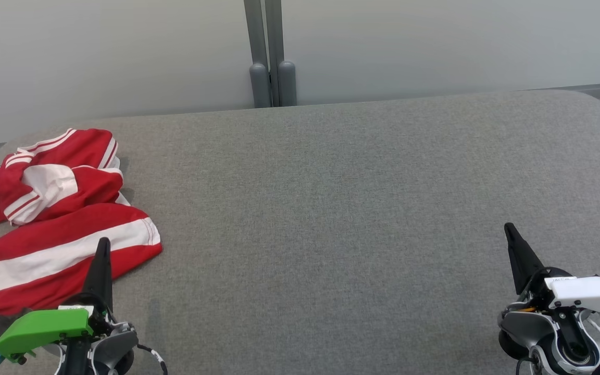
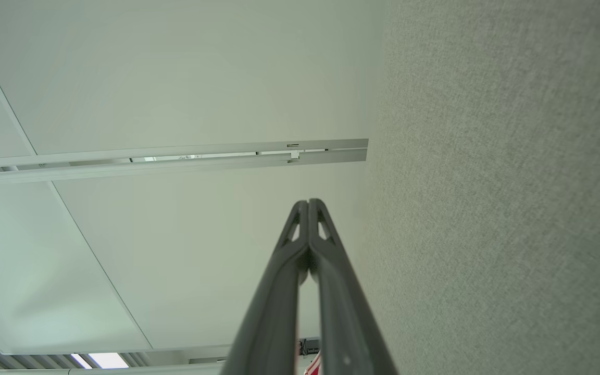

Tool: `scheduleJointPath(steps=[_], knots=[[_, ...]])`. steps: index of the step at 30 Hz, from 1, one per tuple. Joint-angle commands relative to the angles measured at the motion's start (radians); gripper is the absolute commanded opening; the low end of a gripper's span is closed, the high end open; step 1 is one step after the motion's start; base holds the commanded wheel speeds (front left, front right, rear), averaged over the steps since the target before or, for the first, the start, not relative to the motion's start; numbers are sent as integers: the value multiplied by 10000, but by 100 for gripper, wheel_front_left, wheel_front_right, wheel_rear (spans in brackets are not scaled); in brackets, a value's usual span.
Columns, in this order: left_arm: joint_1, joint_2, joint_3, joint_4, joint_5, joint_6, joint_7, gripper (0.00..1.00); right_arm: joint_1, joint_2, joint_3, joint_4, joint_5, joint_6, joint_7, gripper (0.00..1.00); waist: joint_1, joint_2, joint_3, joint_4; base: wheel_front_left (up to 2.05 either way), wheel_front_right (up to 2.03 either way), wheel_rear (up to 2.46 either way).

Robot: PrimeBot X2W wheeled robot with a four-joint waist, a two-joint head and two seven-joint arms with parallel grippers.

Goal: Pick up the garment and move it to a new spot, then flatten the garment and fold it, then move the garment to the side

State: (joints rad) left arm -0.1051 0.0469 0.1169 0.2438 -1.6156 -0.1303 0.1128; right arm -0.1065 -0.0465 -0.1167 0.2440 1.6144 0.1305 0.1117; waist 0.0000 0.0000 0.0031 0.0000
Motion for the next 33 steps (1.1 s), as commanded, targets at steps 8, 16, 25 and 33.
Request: scheduleJointPath(steps=[8, 16, 25, 33], knots=[[-4, 17, -4, 15, 76, -35, 5, 0, 31, -21, 0, 16, -52, 5, 8, 0, 0, 0, 0, 0, 0, 0, 0], [-4, 17, -4, 15, 76, -35, 5, 0, 31, -21, 0, 16, -52, 5, 8, 0, 0, 0, 0, 0, 0, 0, 0], [-4, 17, -4, 15, 77, -35, 5, 0, 31, -21, 0, 16, -52, 5, 8, 0, 0, 0, 0, 0, 0, 0, 0], [-4, 17, -4, 15, 77, -35, 5, 0, 31, -21, 0, 16, -52, 5, 8, 0, 0, 0, 0, 0, 0, 0, 0]])
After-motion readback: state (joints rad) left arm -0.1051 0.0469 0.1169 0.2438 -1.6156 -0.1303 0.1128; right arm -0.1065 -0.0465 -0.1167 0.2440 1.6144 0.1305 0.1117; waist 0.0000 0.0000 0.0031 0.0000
